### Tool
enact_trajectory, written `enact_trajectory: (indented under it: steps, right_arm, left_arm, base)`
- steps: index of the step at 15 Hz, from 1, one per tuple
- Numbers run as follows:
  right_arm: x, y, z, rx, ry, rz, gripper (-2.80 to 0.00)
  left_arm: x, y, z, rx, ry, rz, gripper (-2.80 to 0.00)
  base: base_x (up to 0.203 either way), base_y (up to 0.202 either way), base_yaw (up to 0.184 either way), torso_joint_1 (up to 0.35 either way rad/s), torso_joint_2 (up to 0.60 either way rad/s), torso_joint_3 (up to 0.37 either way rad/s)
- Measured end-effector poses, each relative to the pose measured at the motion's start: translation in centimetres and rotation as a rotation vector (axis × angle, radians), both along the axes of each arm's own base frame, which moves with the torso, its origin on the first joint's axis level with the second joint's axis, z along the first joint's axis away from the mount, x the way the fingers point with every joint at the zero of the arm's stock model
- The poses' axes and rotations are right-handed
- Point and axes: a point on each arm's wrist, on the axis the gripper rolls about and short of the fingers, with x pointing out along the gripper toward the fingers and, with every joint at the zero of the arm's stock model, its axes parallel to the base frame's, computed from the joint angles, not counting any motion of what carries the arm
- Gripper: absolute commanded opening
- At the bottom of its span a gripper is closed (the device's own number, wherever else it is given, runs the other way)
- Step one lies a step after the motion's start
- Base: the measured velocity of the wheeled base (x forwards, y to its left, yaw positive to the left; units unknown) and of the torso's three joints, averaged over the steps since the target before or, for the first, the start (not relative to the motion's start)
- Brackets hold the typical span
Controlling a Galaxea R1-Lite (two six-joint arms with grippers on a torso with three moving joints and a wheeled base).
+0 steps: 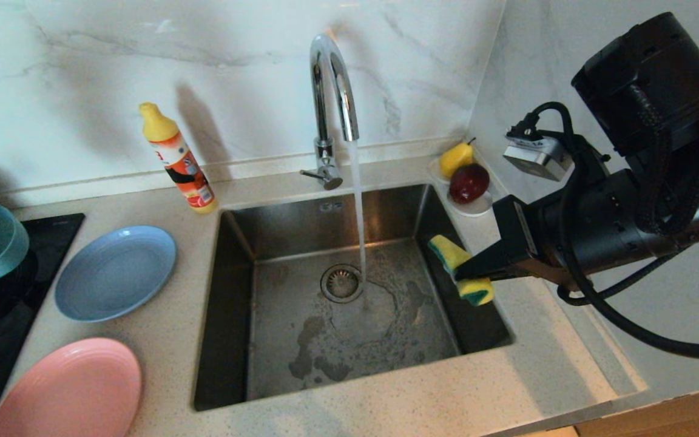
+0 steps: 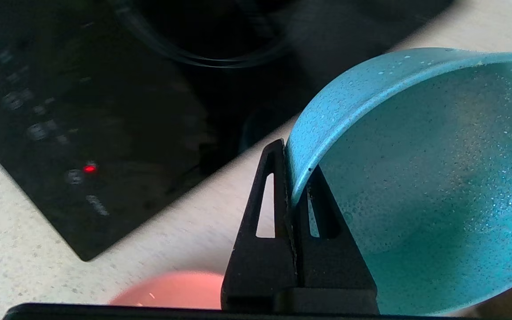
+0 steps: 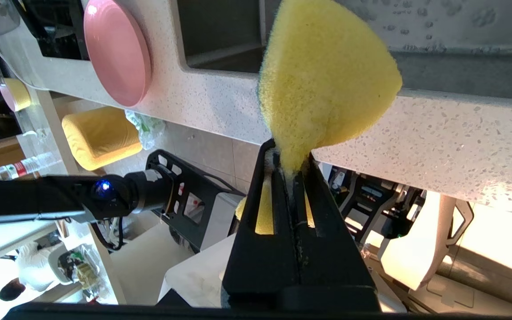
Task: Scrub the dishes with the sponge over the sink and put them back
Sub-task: Place the bowl on the table
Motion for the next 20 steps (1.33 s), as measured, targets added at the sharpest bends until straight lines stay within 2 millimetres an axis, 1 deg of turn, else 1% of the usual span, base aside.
enact_trajectory:
  steps: [3,5,9,19,20]
  right_arm:
    - [0.1,0.1,0.1,0.003,-0.003,0.001,-2.8]
    - [0.2,0.3,0.2,0.01,-0.012,0.003,-2.8]
    - [0.3,0.3,0.2,0.012,-0.014,0.006,-2.8]
    - [0.2,0.4,0.1,0.012,-0.012,0.009,-2.8]
    - [0.2,0.4,0.2,0.012,-0.012,0.009,-2.8]
  left_arm:
    - [0.0,2.5,-2.3,-0.098,0.023,0.052,-2.8]
    - [0.1,3.6,-3.6,-0.165,0.019,0.072,-2.8]
    - [-0.1,5.6,-5.7,-0.206,0.053,0.121,-2.8]
    - [0.2,8.8,-9.6,-0.278,0.118,0.176,-2.8]
    - [0.1,9.0,-9.8,-0.282,0.122,0.178,0.0]
  base:
    - [0.0,0.0,0.0,0.0,0.0,0.0]
    - [0.0,0.0,0.0,0.0,0.0,0.0]
    - [0.0,0.0,0.0,0.0,0.0,0.0]
    - [0.0,0.0,0.0,0.0,0.0,0.0]
    - [0.0,0.0,0.0,0.0,0.0,0.0]
